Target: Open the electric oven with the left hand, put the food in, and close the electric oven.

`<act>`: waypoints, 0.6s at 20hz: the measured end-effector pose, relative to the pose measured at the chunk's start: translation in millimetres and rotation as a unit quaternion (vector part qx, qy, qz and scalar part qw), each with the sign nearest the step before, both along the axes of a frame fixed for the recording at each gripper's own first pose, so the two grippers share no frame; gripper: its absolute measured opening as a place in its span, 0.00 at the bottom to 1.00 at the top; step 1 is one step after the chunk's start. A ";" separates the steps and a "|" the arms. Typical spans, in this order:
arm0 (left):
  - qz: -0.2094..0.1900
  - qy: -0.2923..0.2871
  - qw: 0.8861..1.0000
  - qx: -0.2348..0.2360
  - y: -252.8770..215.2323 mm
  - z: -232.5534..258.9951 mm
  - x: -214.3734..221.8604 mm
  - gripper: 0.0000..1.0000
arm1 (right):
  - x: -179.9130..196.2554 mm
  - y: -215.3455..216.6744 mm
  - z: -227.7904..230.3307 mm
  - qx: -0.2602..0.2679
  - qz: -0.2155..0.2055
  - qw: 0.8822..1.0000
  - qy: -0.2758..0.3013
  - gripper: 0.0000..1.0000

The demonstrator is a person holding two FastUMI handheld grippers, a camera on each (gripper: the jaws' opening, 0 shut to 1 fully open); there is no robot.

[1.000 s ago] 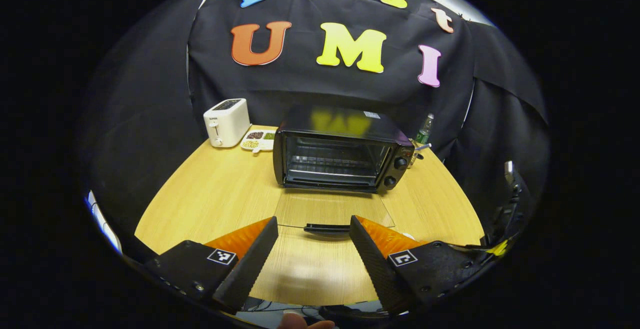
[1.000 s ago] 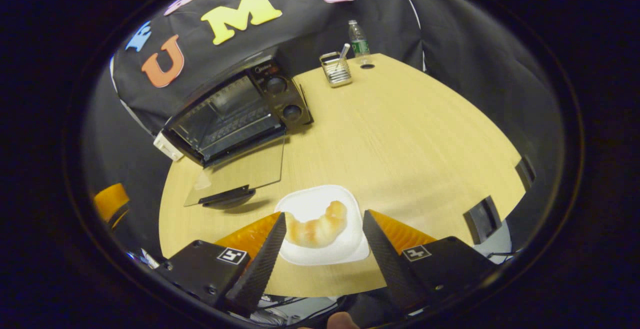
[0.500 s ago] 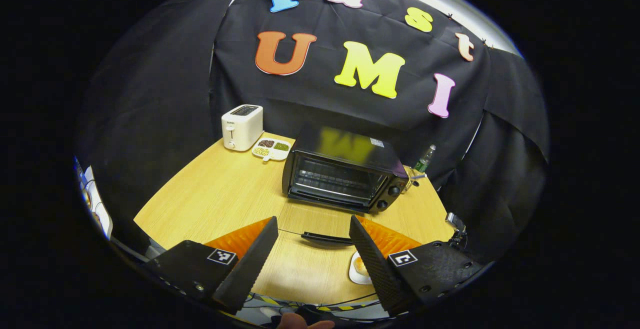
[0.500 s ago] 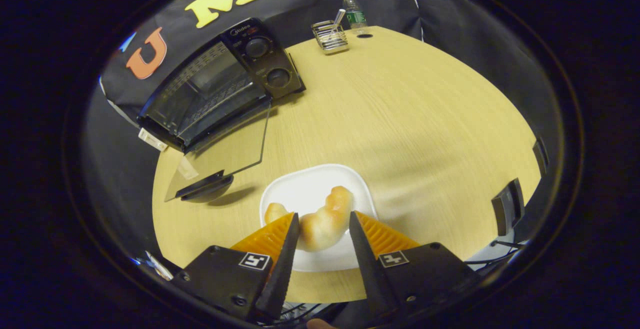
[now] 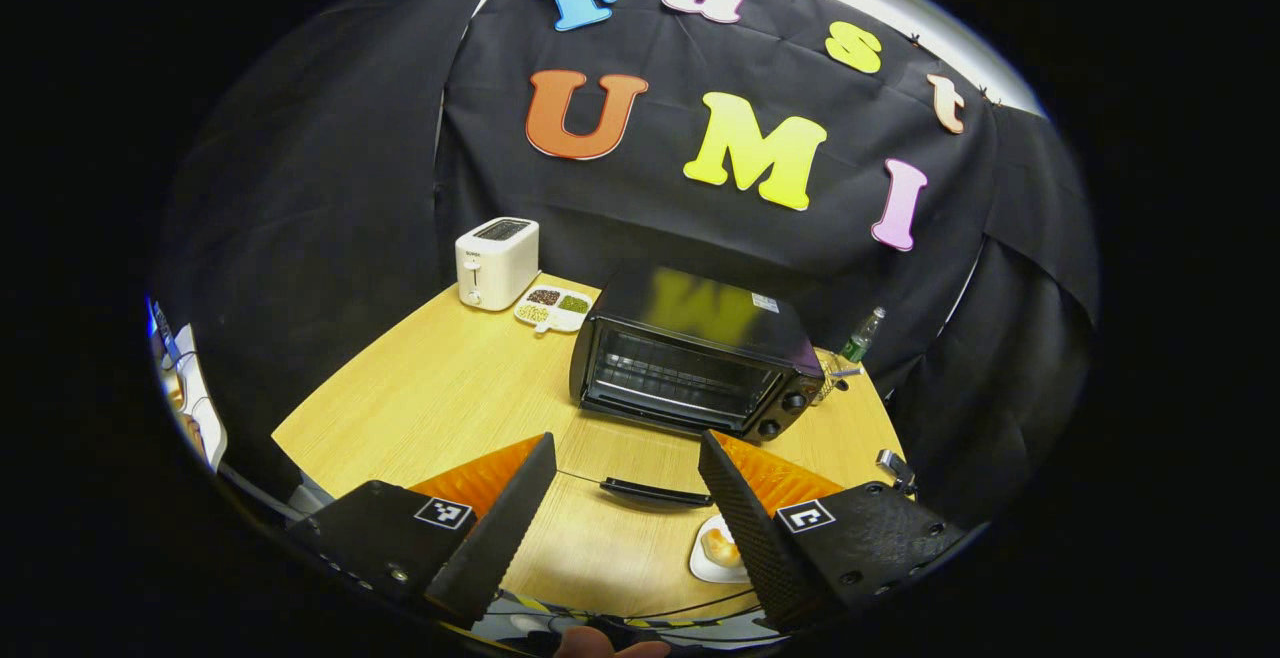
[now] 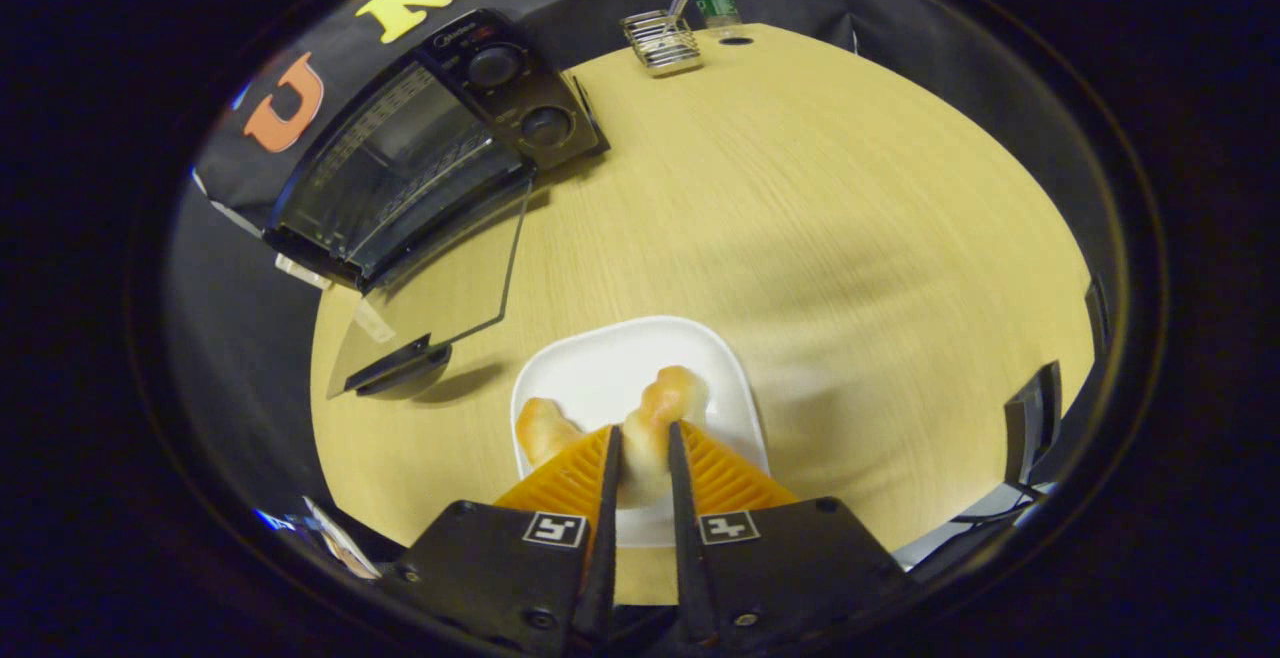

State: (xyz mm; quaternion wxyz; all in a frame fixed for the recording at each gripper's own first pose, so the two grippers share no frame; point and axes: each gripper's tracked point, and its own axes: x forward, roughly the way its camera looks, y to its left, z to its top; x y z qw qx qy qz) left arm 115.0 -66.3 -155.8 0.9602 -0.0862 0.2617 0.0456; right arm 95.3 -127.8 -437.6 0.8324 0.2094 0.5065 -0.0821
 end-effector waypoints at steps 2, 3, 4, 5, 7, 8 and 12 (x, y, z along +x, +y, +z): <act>-0.001 0.001 1.000 0.002 0.5 1.7 -1.4 0.95 | 2.5 0.5 2.0 0.006 -0.001 1.000 0.000 0.16; -0.002 0.000 1.000 0.004 2.2 2.0 -0.4 0.95 | 2.7 0.7 4.0 0.018 -0.009 1.000 0.001 0.10; -0.002 -0.002 1.000 0.005 4.2 1.9 0.7 0.95 | 2.5 -0.9 6.3 0.029 -0.021 0.999 0.003 0.05; -0.003 -0.003 1.000 0.004 5.9 3.0 1.1 0.95 | 2.7 -2.9 10.0 0.038 -0.035 0.999 0.001 0.05; -0.010 -0.003 1.000 0.002 7.9 3.6 3.5 0.95 | 4.0 -5.3 22.8 0.053 -0.057 0.997 -0.011 0.05; -0.015 -0.003 1.000 0.002 10.2 3.5 5.1 0.95 | 2.7 -7.7 31.3 0.052 -0.065 0.996 -0.016 0.06; -0.046 -0.016 0.999 -0.003 13.4 8.4 12.9 0.95 | -5.0 -4.0 78.3 0.056 -0.098 0.992 -0.051 0.06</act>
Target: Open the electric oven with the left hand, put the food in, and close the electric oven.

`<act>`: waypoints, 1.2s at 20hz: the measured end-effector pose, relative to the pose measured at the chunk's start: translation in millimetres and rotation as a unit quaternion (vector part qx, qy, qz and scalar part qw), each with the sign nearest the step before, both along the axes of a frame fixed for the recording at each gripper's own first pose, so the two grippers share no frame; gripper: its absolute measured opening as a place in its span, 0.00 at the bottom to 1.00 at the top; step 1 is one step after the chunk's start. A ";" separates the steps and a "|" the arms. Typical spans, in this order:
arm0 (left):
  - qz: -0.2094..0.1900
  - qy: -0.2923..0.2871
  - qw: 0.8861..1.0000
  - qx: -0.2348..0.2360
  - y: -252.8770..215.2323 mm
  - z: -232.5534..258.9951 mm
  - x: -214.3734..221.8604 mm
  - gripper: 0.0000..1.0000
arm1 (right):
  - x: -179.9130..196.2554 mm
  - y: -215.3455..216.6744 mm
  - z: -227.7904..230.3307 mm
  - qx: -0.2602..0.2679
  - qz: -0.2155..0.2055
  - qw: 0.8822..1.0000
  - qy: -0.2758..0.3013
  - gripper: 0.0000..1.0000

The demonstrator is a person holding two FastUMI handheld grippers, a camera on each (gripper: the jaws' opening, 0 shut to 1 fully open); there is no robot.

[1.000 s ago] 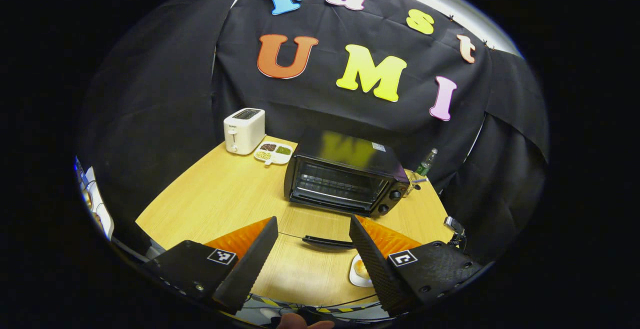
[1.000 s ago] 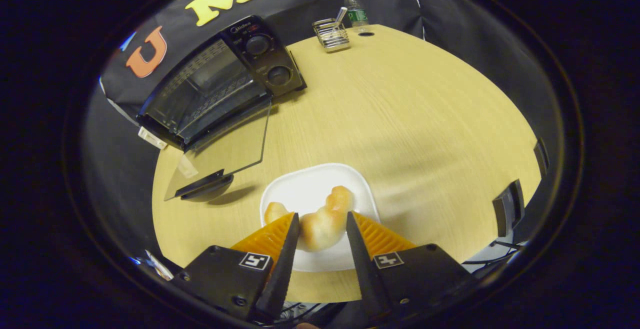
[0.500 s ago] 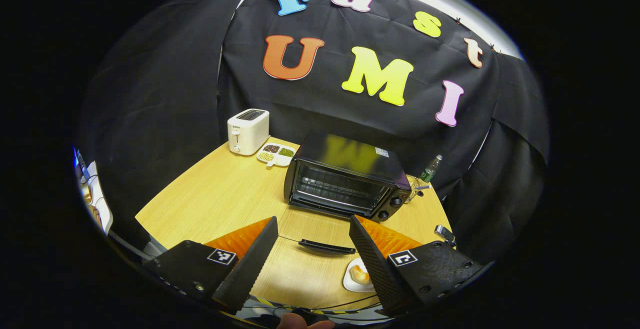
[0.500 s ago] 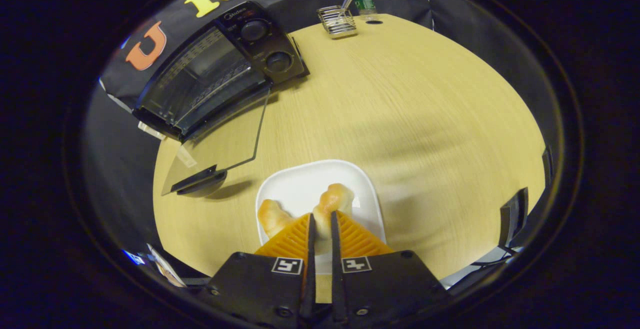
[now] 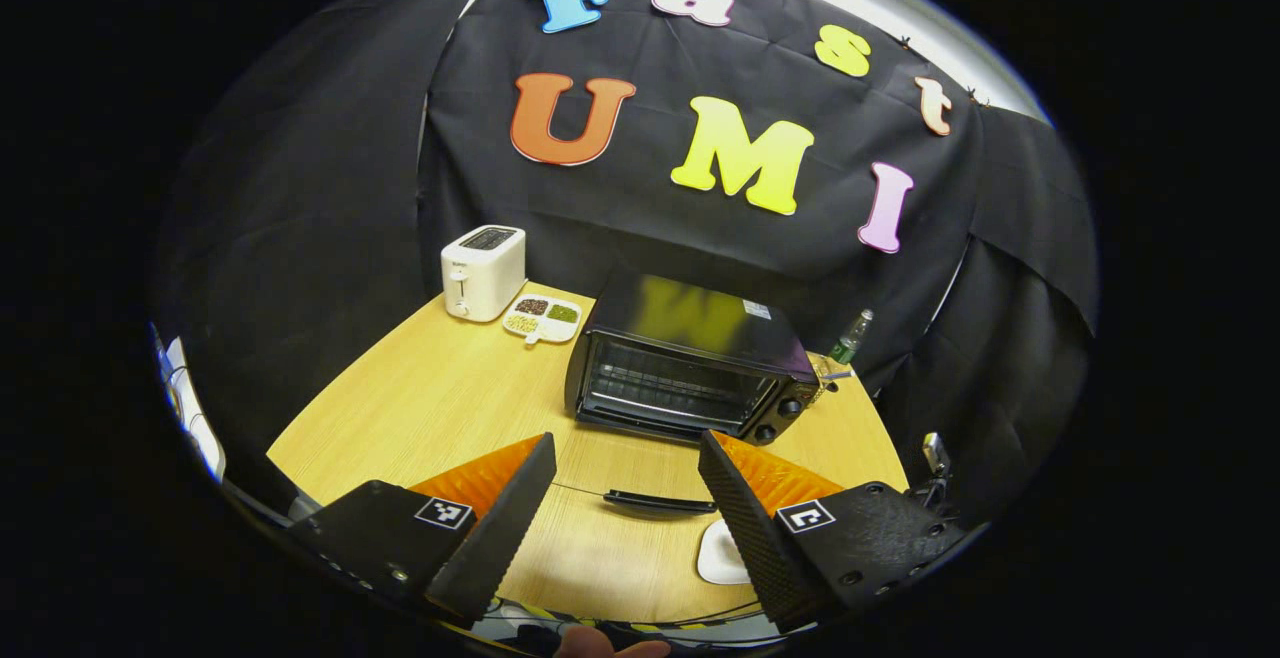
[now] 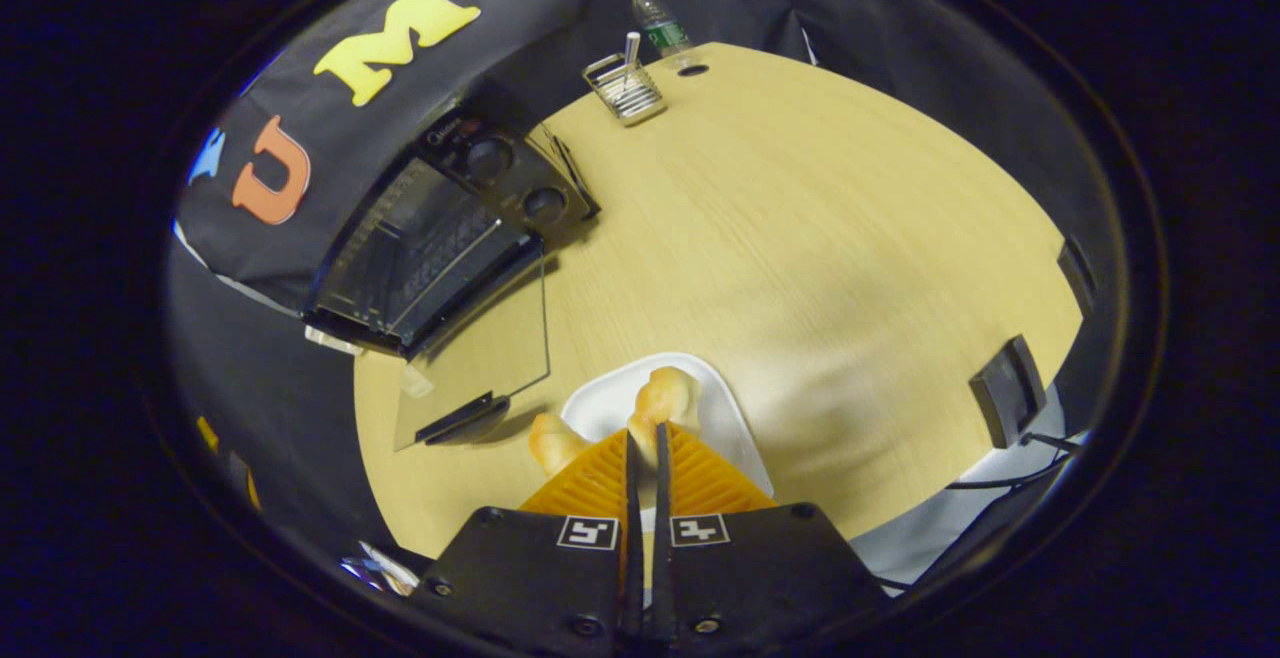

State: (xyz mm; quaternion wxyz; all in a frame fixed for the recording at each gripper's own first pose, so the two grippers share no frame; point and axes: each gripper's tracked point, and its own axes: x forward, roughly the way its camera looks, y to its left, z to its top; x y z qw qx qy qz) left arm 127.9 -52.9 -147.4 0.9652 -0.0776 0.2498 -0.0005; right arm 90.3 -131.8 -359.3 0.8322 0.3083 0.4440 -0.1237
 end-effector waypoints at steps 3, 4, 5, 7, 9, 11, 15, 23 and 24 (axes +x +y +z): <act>-0.020 -0.016 1.000 0.002 8.1 7.2 5.9 0.95 | 2.5 18.4 33.6 0.015 -0.022 0.999 -0.031 0.04; -0.025 -0.019 1.000 0.001 11.0 8.9 7.5 0.95 | 8.7 27.5 44.0 0.021 -0.026 0.998 -0.045 0.06; -0.030 -0.021 0.999 -0.001 13.8 10.6 7.1 0.95 | 16.4 36.0 53.1 0.026 -0.031 0.997 -0.060 0.04; -0.040 -0.019 0.999 0.001 21.1 12.5 6.4 0.95 | 39.0 56.3 64.9 0.044 -0.044 0.994 -0.089 0.05; -0.049 -0.019 0.999 0.006 31.4 16.0 4.1 0.95 | 67.2 80.8 68.1 0.067 -0.053 0.990 -0.109 0.05; -0.056 -0.017 0.998 0.015 43.3 19.4 3.5 0.95 | 96.0 100.5 61.5 0.083 -0.067 0.987 -0.122 0.05; -0.067 -0.007 0.997 0.032 67.3 23.4 -1.8 0.95 | 150.7 128.7 42.8 0.114 -0.112 0.977 -0.143 0.06; -0.071 0.027 0.996 0.050 102.2 11.2 -19.2 0.95 | 233.2 125.3 26.6 0.135 -0.196 0.951 -0.196 0.06; -0.071 0.030 0.996 0.051 105.0 10.3 -21.3 0.95 | 240.0 123.7 23.6 0.137 -0.204 0.949 -0.199 0.05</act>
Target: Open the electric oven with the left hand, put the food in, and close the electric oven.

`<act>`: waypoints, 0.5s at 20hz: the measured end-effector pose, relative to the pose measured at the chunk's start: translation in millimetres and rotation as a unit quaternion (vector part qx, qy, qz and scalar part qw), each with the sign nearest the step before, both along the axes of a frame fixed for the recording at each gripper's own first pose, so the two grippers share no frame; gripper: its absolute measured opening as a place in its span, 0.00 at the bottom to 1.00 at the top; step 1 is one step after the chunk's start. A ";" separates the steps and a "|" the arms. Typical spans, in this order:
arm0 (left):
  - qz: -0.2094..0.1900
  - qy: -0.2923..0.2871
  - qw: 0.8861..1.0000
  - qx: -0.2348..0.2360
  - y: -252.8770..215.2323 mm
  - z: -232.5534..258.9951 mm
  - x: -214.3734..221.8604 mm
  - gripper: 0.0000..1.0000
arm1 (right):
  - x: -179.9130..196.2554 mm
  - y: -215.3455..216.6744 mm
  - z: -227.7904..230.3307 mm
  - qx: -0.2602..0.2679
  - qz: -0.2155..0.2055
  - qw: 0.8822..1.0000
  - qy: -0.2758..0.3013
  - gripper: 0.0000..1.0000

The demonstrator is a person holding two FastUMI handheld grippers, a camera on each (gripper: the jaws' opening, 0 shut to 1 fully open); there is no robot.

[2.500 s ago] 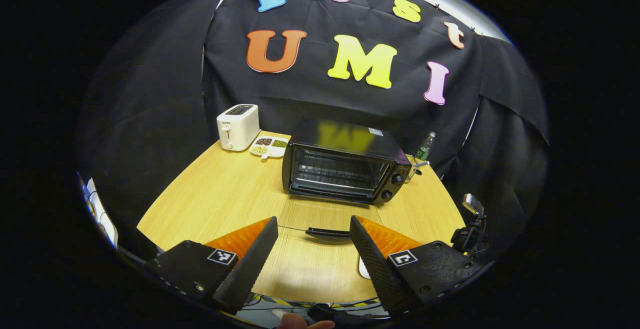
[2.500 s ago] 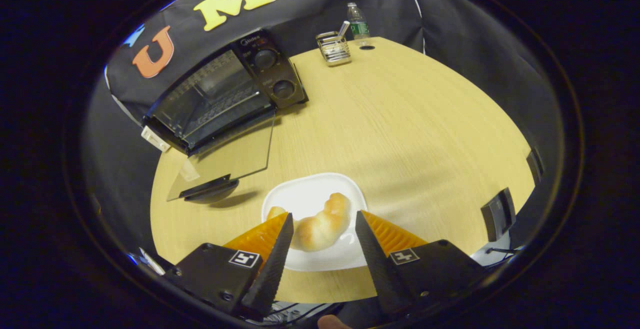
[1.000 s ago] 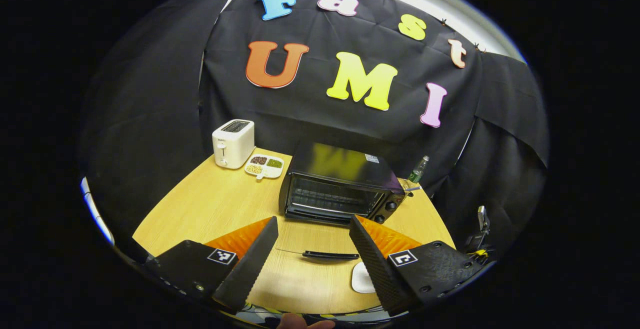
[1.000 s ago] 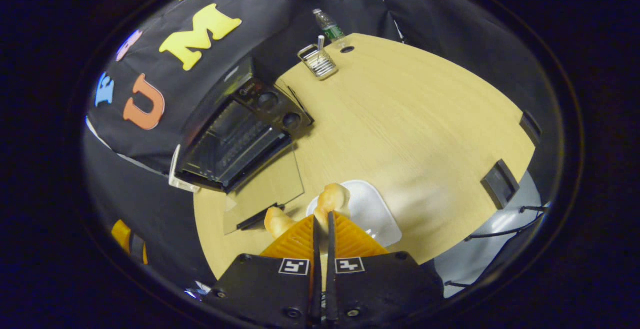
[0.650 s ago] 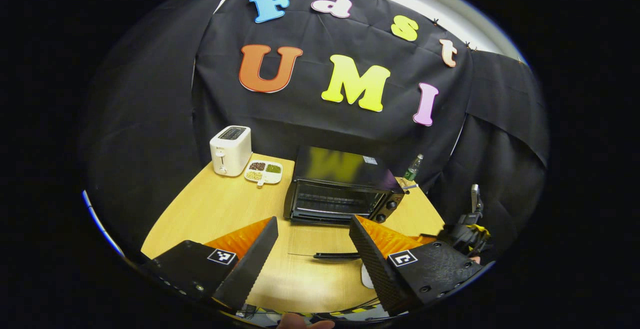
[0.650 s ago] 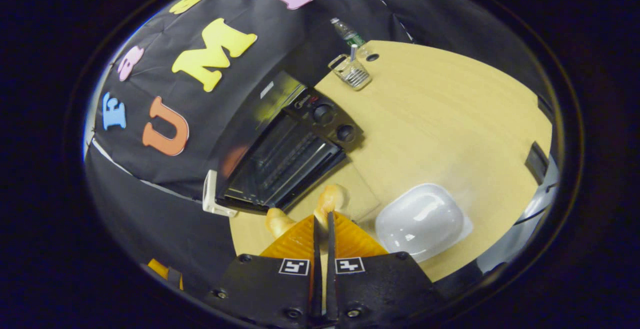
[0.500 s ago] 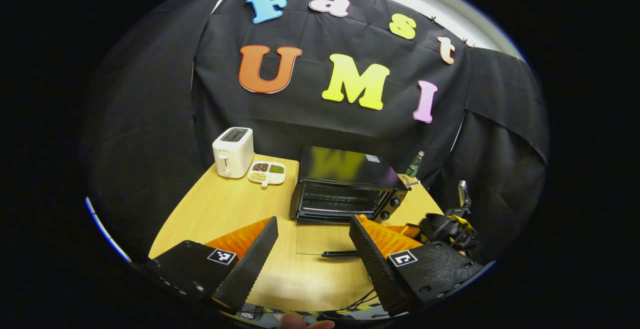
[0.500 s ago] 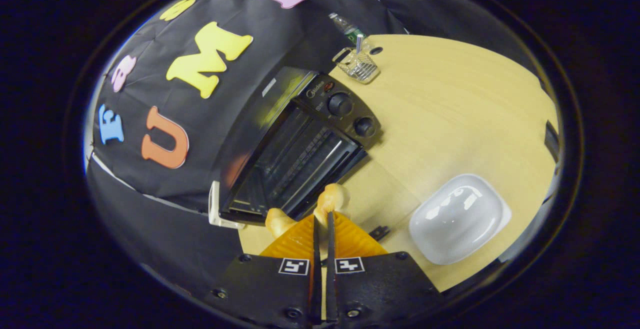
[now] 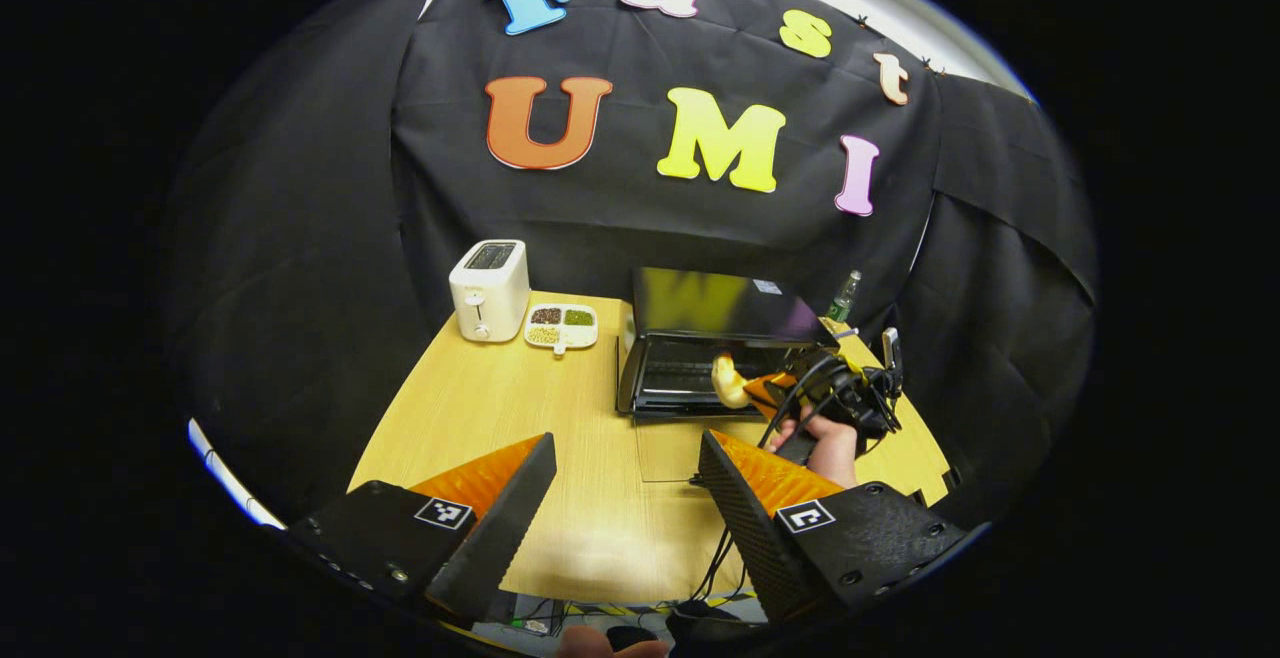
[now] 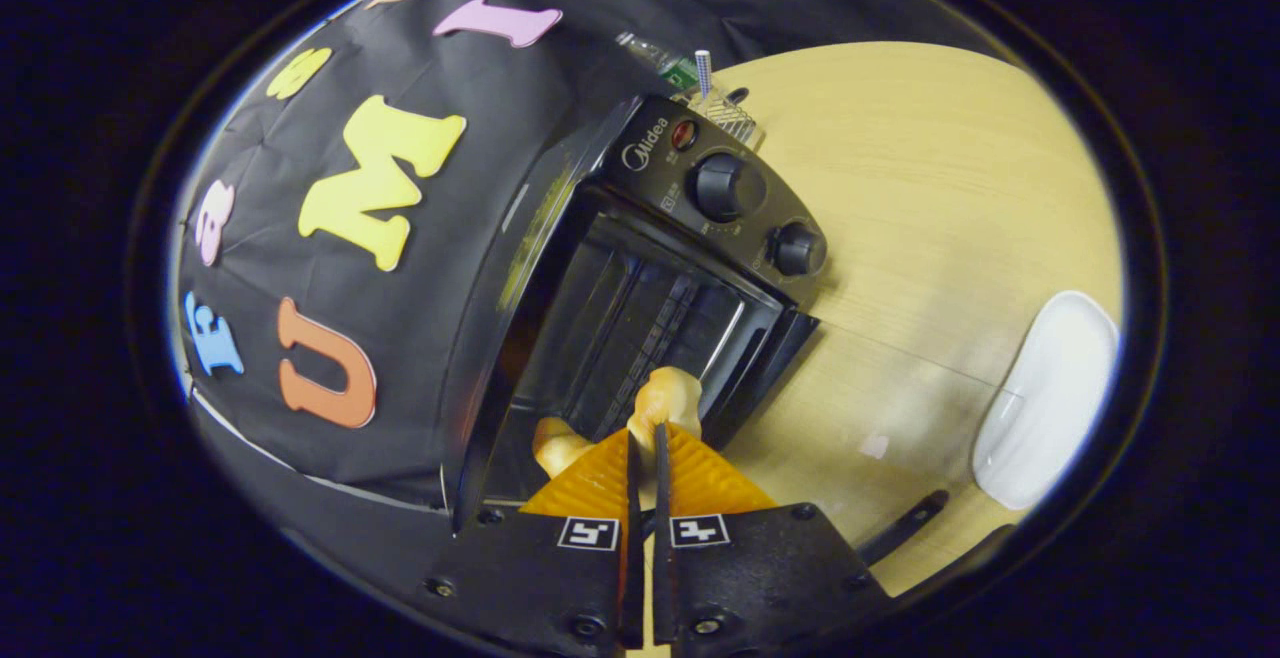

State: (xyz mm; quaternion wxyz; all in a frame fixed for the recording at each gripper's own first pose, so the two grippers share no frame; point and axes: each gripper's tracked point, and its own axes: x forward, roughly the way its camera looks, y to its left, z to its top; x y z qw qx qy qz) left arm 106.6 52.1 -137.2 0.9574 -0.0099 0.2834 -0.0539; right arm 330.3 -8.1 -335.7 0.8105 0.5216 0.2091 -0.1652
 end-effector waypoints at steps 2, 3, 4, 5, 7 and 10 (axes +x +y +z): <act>0.001 0.006 1.000 0.004 5.5 -2.1 -2.9 0.95 | 12.2 -1.5 -5.0 0.007 -0.013 1.000 -0.007 0.06; 0.002 0.007 1.000 0.006 7.8 -2.0 -3.9 0.95 | 17.4 -2.7 -7.6 0.007 -0.019 1.000 -0.008 0.05; 0.002 0.008 1.000 0.007 10.4 -1.6 -3.7 0.95 | 23.6 -3.6 -9.5 0.009 -0.024 1.000 -0.012 0.05; 0.003 0.009 1.000 0.008 11.8 -1.2 -4.0 0.95 | 29.0 -3.7 -10.1 0.009 -0.026 1.000 -0.014 0.05; 0.003 0.012 1.000 0.008 12.7 -3.6 -4.2 0.95 | 40.2 -5.4 -13.2 0.003 -0.027 1.000 -0.014 0.06; 0.003 0.016 1.000 0.008 14.1 -3.9 -5.8 0.95 | 45.1 -5.1 -17.4 -0.002 -0.024 1.000 -0.012 0.06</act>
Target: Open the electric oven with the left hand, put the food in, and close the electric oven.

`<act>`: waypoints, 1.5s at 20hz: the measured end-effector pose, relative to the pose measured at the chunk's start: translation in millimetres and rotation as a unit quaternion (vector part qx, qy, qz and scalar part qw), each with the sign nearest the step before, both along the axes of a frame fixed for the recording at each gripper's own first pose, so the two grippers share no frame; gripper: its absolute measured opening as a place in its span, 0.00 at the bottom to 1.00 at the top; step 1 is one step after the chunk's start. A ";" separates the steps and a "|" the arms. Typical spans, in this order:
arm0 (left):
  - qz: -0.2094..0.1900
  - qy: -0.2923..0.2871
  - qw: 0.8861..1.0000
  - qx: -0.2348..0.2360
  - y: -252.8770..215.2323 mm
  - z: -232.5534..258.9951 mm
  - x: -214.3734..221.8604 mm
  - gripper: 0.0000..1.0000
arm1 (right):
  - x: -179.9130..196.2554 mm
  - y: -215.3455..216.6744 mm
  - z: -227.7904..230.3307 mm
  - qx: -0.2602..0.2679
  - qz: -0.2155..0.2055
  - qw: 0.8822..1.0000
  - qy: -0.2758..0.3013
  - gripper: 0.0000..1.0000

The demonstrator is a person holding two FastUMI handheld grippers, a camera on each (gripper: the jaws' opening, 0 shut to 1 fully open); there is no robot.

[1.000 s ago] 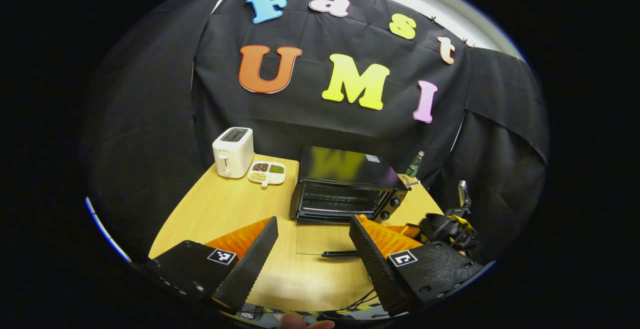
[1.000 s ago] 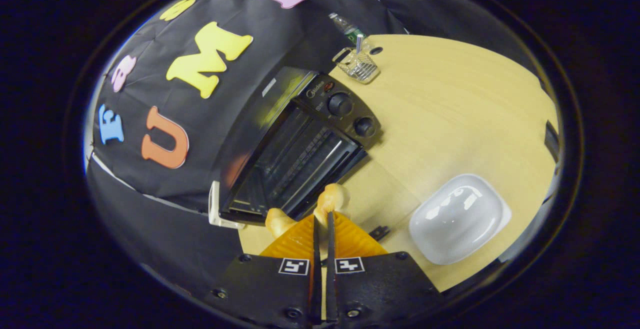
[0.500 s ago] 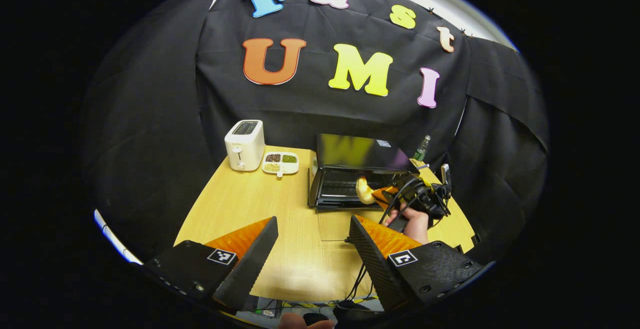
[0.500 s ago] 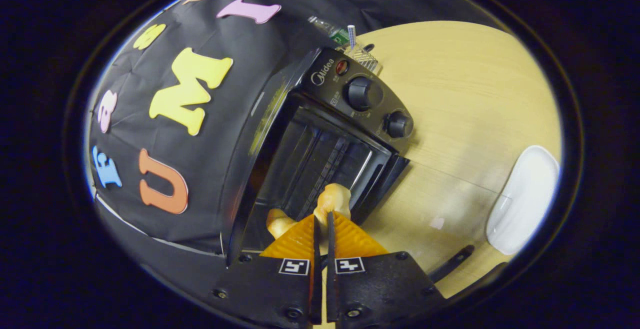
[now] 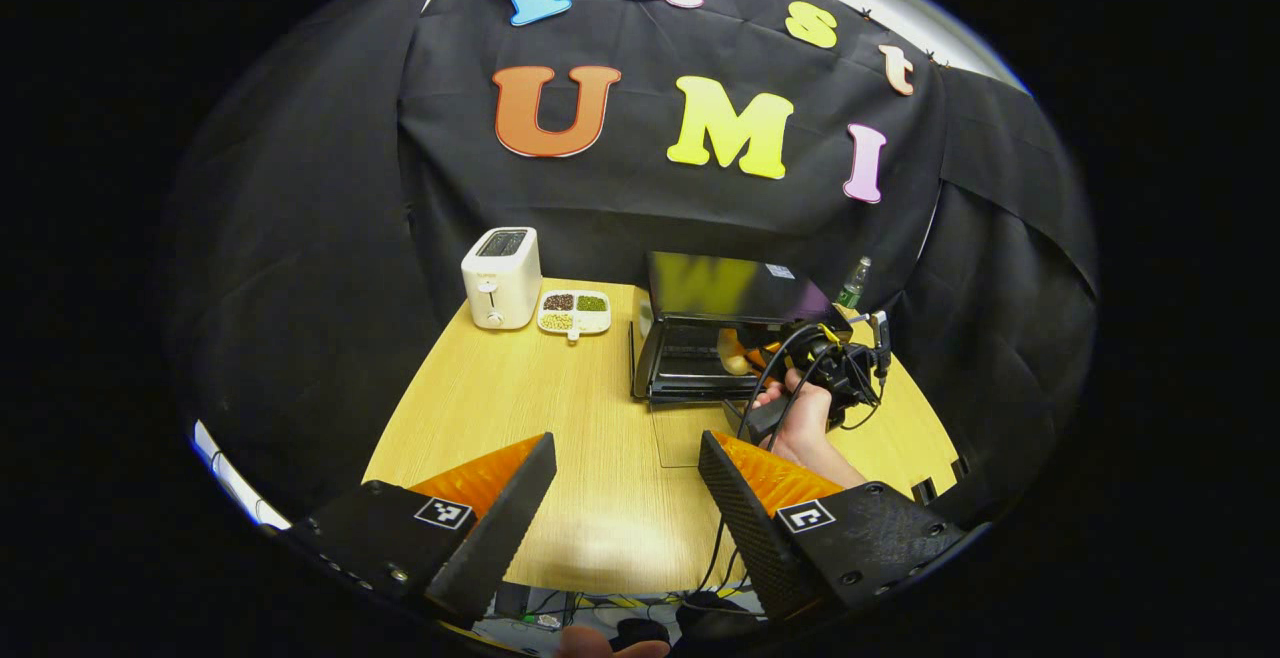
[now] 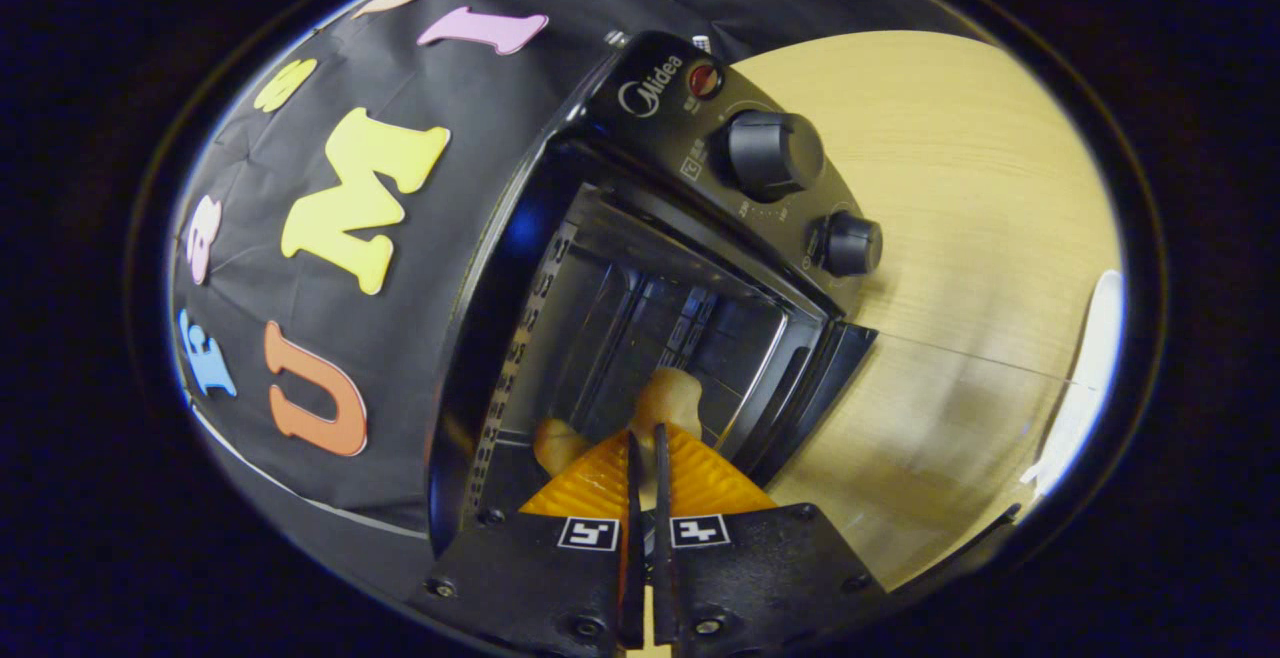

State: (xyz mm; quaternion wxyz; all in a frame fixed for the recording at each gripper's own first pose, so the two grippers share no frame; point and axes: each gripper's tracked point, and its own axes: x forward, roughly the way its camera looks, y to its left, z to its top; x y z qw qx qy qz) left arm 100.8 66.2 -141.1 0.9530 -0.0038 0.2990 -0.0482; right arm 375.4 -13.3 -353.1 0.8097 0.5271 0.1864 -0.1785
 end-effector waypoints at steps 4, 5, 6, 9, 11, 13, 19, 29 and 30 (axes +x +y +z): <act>0.000 -0.003 1.000 0.001 -0.9 3.5 0.0 0.95 | 2.1 -1.3 -0.2 -0.007 0.000 1.000 0.002 0.12; -0.002 -0.003 1.000 0.000 -2.9 4.3 0.2 0.95 | 0.9 -1.6 0.4 -0.014 0.004 1.000 0.004 0.19; -0.003 -0.003 1.000 0.000 -5.3 3.8 1.3 0.95 | 0.8 -1.9 0.1 -0.021 0.008 1.000 0.008 0.21; -0.007 -0.005 1.000 -0.003 -13.5 6.9 -0.6 0.95 | -6.9 -1.9 2.2 -0.029 0.018 0.999 0.015 0.39; -0.009 -0.006 1.000 -0.003 -19.0 7.1 -0.8 0.95 | -12.0 -0.1 6.1 -0.029 0.026 0.999 0.013 0.45; -0.009 -0.004 1.000 -0.004 -22.8 5.0 -5.9 0.95 | -18.4 -0.9 8.0 -0.043 0.038 0.998 0.018 0.53; -0.010 -0.016 1.000 -0.013 -40.6 9.0 -12.4 0.95 | -61.3 5.1 26.9 -0.119 0.093 0.988 0.032 0.91; -0.008 -0.048 0.998 -0.030 -71.0 -14.2 -13.2 0.95 | -172.7 -12.8 101.1 -0.361 0.219 0.906 0.034 0.87; -0.008 -0.045 0.998 -0.032 -73.5 -22.4 -13.9 0.95 | -182.8 -16.1 110.0 -0.381 0.225 0.896 0.030 0.89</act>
